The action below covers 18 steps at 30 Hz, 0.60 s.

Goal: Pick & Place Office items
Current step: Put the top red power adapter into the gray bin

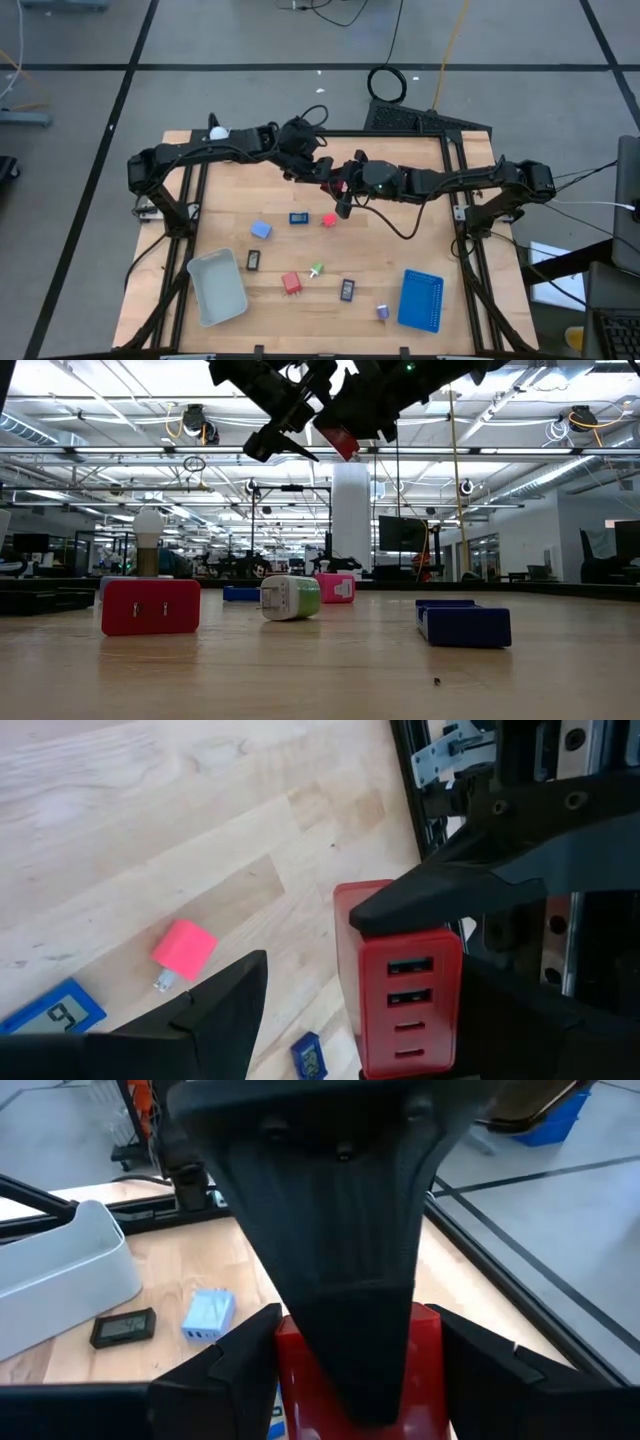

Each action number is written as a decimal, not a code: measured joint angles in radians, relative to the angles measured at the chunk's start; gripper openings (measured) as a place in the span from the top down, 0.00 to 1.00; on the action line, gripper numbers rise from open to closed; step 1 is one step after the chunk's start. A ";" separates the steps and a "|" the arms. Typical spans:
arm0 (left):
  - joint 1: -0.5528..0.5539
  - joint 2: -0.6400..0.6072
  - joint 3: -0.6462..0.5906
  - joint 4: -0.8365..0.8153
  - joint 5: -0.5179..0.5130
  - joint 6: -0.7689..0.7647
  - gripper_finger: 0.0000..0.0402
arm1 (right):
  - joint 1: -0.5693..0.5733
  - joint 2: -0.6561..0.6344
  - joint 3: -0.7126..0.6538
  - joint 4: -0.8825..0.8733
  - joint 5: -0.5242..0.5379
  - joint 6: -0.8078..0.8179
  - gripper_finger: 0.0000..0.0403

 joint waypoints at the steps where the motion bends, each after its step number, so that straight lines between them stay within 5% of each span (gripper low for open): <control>1: -0.001 0.000 0.000 0.000 0.000 0.000 0.27 | 0.000 0.000 0.000 0.001 0.000 0.003 0.48; 18: -0.003 0.000 0.000 0.070 0.053 -0.036 0.33 | 0.005 -0.022 -0.001 0.019 0.000 0.045 0.48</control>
